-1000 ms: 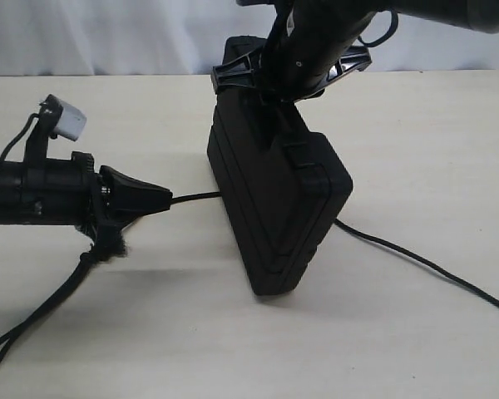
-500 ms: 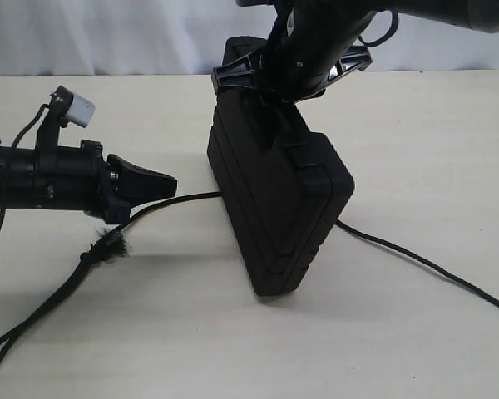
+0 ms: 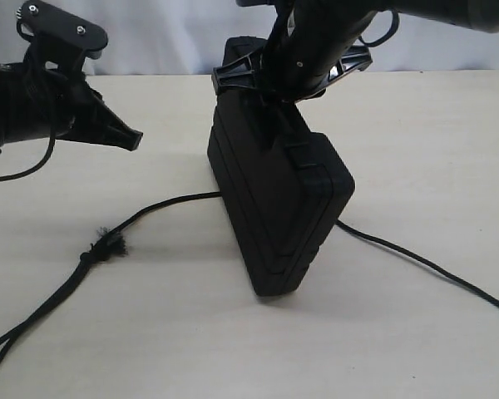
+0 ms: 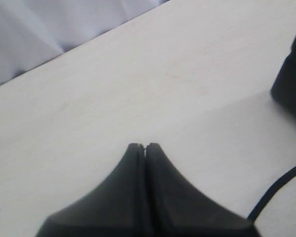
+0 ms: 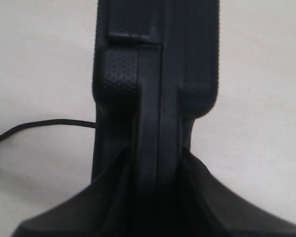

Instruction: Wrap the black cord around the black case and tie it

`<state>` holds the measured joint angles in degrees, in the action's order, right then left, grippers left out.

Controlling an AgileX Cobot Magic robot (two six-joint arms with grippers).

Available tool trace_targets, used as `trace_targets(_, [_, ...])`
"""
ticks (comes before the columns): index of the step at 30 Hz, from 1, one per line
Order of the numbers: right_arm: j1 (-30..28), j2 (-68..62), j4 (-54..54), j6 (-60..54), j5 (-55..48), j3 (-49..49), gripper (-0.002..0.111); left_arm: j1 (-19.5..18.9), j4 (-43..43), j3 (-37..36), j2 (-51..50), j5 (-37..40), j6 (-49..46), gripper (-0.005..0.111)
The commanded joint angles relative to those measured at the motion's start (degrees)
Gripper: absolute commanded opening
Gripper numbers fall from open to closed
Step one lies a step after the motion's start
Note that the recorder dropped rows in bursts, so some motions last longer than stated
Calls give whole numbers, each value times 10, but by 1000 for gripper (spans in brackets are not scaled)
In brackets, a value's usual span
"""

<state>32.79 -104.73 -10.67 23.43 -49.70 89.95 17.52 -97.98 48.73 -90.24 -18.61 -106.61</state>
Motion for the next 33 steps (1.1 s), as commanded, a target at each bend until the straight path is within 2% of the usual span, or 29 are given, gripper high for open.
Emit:
trace_targets(1, [0,12,-7,-2,5,6,4,5,-20,-5,0,-28,-43,0])
trace_targets(3, [0,12,-7,-2,4,6,4,5,-20,3,-6,-41,-66,0])
trace_targets(5, [0,12,-6,-2,-3,6,4,5,-20,37,-12,-171,-120,0])
trace_targets(6, [0,12,-6,-2,-9,6,4,5,-20,60,-16,-276,-162,0])
trace_targets(8, [0,12,-6,-2,-10,6,4,1,-20,93,-17,-406,-162,0])
trace_targets(10, [0,12,-6,-2,-8,6,4,4,-20,94,-17,-400,-162,0])
trace_targets(11, [0,12,-6,-2,-5,6,4,10,-20,89,-17,-378,-162,0])
trace_targets(14, [0,12,-9,-2,0,6,4,36,-20,70,-17,-238,-162,0])
trace_targets(16, [0,12,-9,-2,0,6,4,46,-20,45,-7,-65,-162,0])
trace_targets(18, [0,12,-9,-2,0,6,4,45,-20,30,4,47,-144,0])
trace_targets(20, [0,12,-9,-7,0,6,4,37,-20,20,21,121,-95,0])
trace_targets(24, [0,12,-9,-12,0,6,4,15,-16,-15,58,329,-10,0])
trace_targets(27, [0,12,-9,-18,-6,6,4,-6,180,-15,61,516,155,0])
trace_targets(29, [0,12,-9,-18,-11,6,4,-19,357,6,58,620,294,0])
trace_targets(31, [0,12,-9,-18,-11,6,4,-19,474,17,56,627,420,0])
trace_targets(33, [0,12,-9,-18,-11,6,4,-19,571,18,55,545,548,0])
